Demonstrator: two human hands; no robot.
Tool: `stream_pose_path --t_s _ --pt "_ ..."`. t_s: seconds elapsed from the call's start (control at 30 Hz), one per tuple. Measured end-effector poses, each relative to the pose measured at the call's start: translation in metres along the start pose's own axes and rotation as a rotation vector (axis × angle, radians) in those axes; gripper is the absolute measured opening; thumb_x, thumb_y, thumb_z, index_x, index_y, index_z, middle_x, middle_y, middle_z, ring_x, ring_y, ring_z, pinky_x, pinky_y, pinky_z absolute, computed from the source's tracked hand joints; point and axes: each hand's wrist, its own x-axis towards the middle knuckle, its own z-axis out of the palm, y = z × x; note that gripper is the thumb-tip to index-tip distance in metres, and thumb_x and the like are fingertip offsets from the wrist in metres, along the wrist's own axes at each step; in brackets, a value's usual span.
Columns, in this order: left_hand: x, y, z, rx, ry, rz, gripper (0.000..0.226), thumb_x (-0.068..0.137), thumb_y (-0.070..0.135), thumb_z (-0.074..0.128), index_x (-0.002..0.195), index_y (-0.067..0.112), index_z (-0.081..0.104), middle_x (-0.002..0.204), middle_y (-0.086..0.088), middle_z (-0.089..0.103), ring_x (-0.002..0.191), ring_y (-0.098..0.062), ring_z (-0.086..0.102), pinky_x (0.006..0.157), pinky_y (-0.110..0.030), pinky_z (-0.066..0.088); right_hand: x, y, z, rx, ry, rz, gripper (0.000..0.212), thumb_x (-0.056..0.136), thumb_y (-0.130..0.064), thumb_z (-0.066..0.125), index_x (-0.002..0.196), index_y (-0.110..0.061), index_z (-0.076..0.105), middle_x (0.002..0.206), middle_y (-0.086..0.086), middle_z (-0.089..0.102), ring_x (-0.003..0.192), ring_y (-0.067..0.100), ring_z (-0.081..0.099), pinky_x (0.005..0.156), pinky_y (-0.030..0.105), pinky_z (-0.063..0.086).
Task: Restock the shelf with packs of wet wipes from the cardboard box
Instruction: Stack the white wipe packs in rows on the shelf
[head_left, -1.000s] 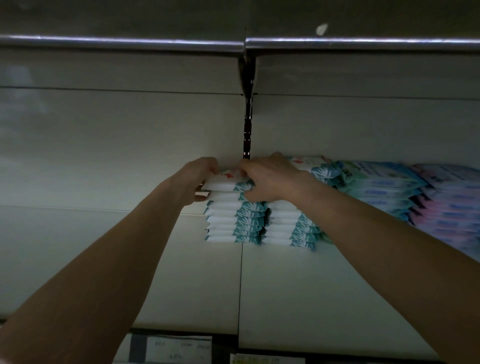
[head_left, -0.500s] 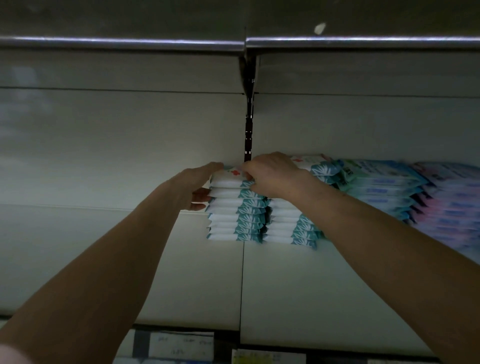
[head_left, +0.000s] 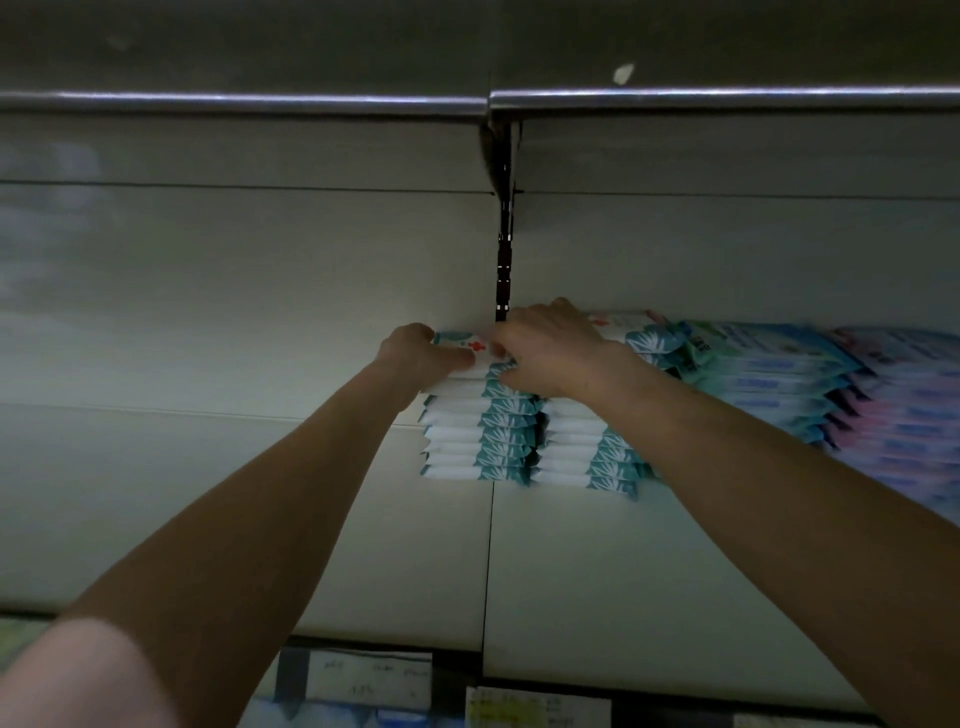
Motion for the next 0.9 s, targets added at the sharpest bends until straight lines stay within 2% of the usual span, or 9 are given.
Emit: stream_pose_path --t_s 0.13,0.2,0.3,0.4,0.53,0.67,0.73,0.8,0.9 --pt "-0.007 0.003 0.0 -0.01 0.047 0.011 0.058 0.086 0.03 0.07 0.132 0.003 0.049 0.128 -0.017 0.053 0.102 -0.026 0.053 0.091 -0.035 0.047 -0.001 -0.001 -0.002 0.007 -0.027 0.0 0.021 0.092 -0.026 0.054 0.111 -0.017 0.06 0.108 0.004 0.06 0.096 0.023 0.056 0.077 0.034 0.026" --pt "-0.013 0.004 -0.003 -0.02 0.105 -0.002 0.058 0.087 0.029 0.069 0.134 0.003 0.048 0.129 -0.016 0.054 0.11 -0.027 0.054 0.096 -0.034 0.046 -0.002 -0.005 -0.011 0.018 0.017 -0.026 0.022 0.094 -0.028 0.053 0.11 -0.016 0.06 0.109 0.006 0.059 0.096 0.024 0.056 0.076 0.034 0.026" --pt "-0.024 0.003 -0.009 -0.022 0.194 -0.036 0.035 0.09 0.023 0.064 0.12 0.006 0.057 0.112 -0.011 0.059 0.098 -0.025 0.055 0.081 -0.028 0.046 -0.005 -0.016 -0.027 0.064 0.071 -0.114 0.018 0.096 -0.024 0.049 0.108 -0.014 0.058 0.109 0.008 0.058 0.096 0.026 0.055 0.077 0.033 0.028" --pt "-0.045 -0.004 -0.019 -0.03 0.282 -0.109 0.051 0.092 0.019 0.061 0.139 0.006 0.047 0.128 -0.014 0.057 0.094 -0.024 0.057 0.074 -0.026 0.044 -0.008 -0.037 -0.035 0.087 0.052 -0.214 0.018 0.096 -0.022 0.048 0.107 -0.013 0.059 0.106 0.008 0.06 0.091 0.024 0.055 0.073 0.03 0.029" --pt "-0.095 -0.024 -0.036 -0.036 0.467 -0.234 0.05 0.092 0.016 0.06 0.14 0.006 0.046 0.128 -0.014 0.058 0.102 -0.028 0.061 0.069 -0.027 0.045 -0.022 -0.075 -0.039 0.101 0.082 -0.364 0.018 0.093 -0.018 0.048 0.107 -0.015 0.06 0.106 0.008 0.061 0.089 0.025 0.056 0.07 0.029 0.032" --pt "-0.145 -0.043 -0.044 -0.037 0.578 -0.352 0.03 0.087 0.011 0.06 0.117 0.008 0.06 0.103 -0.016 0.064 0.091 -0.032 0.062 0.058 -0.022 0.039 -0.04 -0.111 -0.041 0.132 0.105 -0.508 0.013 0.093 -0.018 0.048 0.101 -0.016 0.059 0.097 0.006 0.059 0.078 0.023 0.049 0.068 0.03 0.032" --pt "-0.178 -0.049 -0.047 -0.044 0.64 -0.422 0.021 0.086 0.01 0.059 0.107 0.011 0.061 0.094 -0.017 0.062 0.086 -0.031 0.062 0.06 -0.024 0.042 -0.052 -0.133 -0.046 0.152 0.11 -0.601 0.012 0.093 -0.017 0.048 0.099 -0.016 0.059 0.092 0.004 0.056 0.078 0.023 0.05 0.067 0.03 0.032" --pt "-0.211 -0.061 -0.052 -0.038 0.698 -0.507 0.033 0.089 0.013 0.059 0.122 0.009 0.059 0.111 -0.017 0.064 0.102 -0.032 0.064 0.074 -0.03 0.052 -0.067 -0.158 -0.053 0.169 0.108 -0.688 0.01 0.092 -0.016 0.048 0.096 -0.017 0.058 0.091 0.004 0.055 0.077 0.023 0.05 0.066 0.029 0.031" --pt "-0.264 -0.076 -0.06 -0.051 0.792 -0.591 0.023 0.092 0.013 0.057 0.114 0.009 0.059 0.109 -0.016 0.063 0.095 -0.029 0.062 0.067 -0.03 0.05 -0.091 -0.198 -0.064 0.2 0.123 -0.809 0.01 0.091 -0.016 0.049 0.092 -0.016 0.058 0.088 0.006 0.058 0.074 0.024 0.051 0.063 0.028 0.033"
